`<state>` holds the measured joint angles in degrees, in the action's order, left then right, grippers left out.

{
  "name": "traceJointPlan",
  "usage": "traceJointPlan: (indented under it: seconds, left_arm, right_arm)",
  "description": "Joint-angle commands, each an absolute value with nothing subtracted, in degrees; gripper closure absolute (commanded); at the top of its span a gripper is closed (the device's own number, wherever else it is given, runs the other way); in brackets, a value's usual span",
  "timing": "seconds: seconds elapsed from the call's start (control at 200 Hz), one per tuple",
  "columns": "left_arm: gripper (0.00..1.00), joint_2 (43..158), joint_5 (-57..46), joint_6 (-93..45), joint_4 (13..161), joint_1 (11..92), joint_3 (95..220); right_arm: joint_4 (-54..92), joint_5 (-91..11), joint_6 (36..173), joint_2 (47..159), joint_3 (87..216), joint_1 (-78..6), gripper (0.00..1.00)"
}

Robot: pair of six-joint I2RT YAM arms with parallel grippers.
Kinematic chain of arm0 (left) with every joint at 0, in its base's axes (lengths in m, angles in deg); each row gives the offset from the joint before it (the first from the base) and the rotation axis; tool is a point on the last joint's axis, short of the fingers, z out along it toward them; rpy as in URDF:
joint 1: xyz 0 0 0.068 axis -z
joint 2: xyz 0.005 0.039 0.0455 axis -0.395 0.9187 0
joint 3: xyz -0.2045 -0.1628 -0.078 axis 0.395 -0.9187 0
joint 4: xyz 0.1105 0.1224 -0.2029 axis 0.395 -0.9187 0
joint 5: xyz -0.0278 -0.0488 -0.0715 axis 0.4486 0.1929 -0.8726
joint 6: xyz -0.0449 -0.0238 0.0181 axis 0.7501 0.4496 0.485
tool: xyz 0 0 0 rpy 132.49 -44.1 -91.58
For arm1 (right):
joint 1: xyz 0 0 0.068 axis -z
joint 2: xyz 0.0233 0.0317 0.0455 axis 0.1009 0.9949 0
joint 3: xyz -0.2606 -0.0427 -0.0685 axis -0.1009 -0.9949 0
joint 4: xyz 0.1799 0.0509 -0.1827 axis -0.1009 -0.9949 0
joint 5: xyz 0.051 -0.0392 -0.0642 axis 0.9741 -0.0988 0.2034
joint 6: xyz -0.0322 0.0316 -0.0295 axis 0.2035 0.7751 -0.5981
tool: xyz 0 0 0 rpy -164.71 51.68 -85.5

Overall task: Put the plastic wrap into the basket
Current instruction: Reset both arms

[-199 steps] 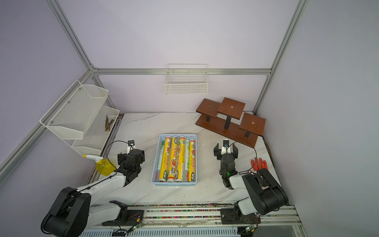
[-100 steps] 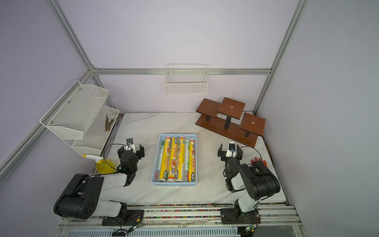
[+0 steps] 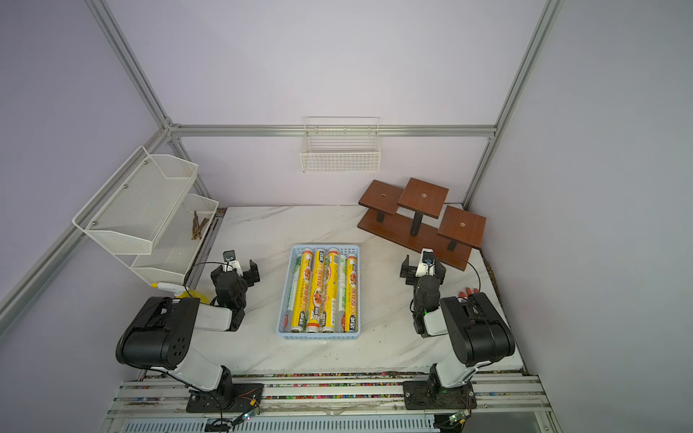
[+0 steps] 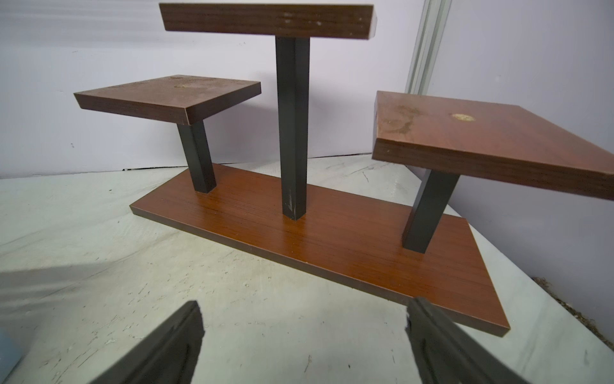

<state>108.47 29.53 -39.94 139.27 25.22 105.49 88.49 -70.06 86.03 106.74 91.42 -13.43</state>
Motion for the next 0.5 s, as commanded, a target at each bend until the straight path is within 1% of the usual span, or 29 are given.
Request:
traceJointPlan:
  seconds: [0.0,0.495]
  left_arm:
    - [0.00,107.19,28.46,-38.50,138.25,24.96,105.79]
    - [0.00,107.66,28.24,-38.61,139.25,24.96,105.68]
  right_arm:
    - [87.18,-70.54,87.30,105.71,91.47,-13.24,0.00]
    - [87.08,-70.54,87.26,105.72,91.48,-13.26,0.00]
